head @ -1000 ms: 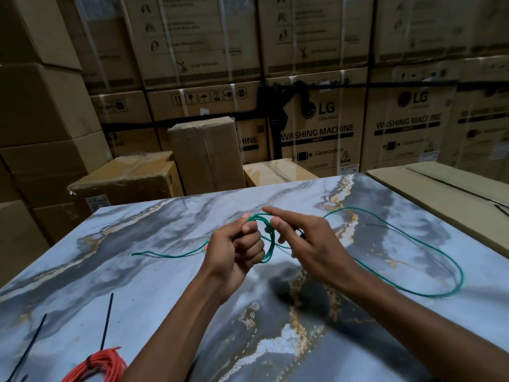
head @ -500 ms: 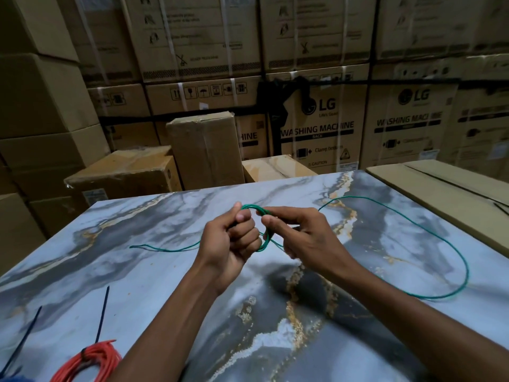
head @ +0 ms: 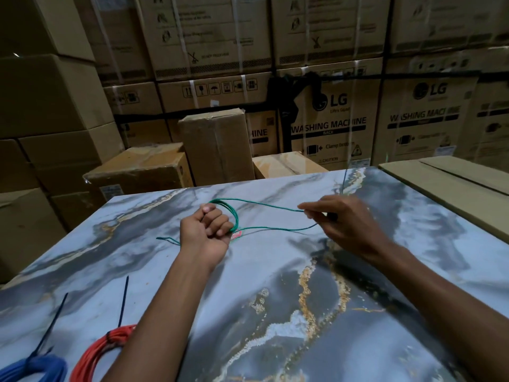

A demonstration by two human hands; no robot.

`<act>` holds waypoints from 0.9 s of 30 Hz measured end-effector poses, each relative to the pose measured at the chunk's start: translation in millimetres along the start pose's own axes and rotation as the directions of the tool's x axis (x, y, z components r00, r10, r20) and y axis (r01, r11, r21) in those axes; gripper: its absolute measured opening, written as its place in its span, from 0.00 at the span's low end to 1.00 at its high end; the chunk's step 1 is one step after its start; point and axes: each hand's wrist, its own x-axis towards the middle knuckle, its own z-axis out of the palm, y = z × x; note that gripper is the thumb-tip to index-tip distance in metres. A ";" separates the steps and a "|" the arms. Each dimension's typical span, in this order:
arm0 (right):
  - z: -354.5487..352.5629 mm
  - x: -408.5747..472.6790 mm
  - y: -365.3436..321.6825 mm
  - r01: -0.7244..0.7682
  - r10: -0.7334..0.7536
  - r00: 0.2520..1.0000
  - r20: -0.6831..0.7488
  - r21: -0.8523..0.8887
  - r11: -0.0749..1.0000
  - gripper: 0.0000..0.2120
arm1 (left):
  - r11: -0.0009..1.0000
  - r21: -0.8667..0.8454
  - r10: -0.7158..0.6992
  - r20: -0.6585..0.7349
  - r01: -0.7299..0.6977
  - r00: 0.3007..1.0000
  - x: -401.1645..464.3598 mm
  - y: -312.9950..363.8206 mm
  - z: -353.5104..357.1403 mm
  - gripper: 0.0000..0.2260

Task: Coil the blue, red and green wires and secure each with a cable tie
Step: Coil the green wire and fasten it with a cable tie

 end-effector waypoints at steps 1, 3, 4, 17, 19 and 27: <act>2.6 0.5 -3.0 0.046 -0.043 0.997 0.071 -0.040 0.998 0.12 | 1.000 0.006 0.018 -0.016 -0.018 1.000 0.6 1.0 -0.1 0.17; 5.4 2.4 -12.8 0.109 -0.095 0.978 0.188 -0.067 0.992 0.11 | 0.997 0.038 0.067 -0.046 -0.065 0.997 1.5 3.0 -0.5 0.16; 6.2 3.0 -19.8 0.118 -0.097 0.966 0.239 -0.078 0.990 0.12 | 0.994 0.061 0.092 -0.050 -0.089 0.995 1.5 3.0 -0.4 0.16; 21.1 -4.3 -67.1 0.223 -0.233 0.966 0.113 0.096 0.970 0.09 | 0.874 0.461 0.079 0.185 -0.157 0.980 -8.8 -37.1 11.6 0.14; 18.3 -2.5 -63.6 0.204 -0.209 0.976 0.052 0.096 0.974 0.11 | 0.816 0.548 0.070 0.223 -0.185 0.972 -9.8 -42.1 11.4 0.14; 7.7 4.3 -45.8 0.076 -0.056 0.992 -0.113 0.175 0.982 0.09 | 0.594 0.758 -0.011 0.343 -0.270 0.939 -17.7 -55.6 11.5 0.16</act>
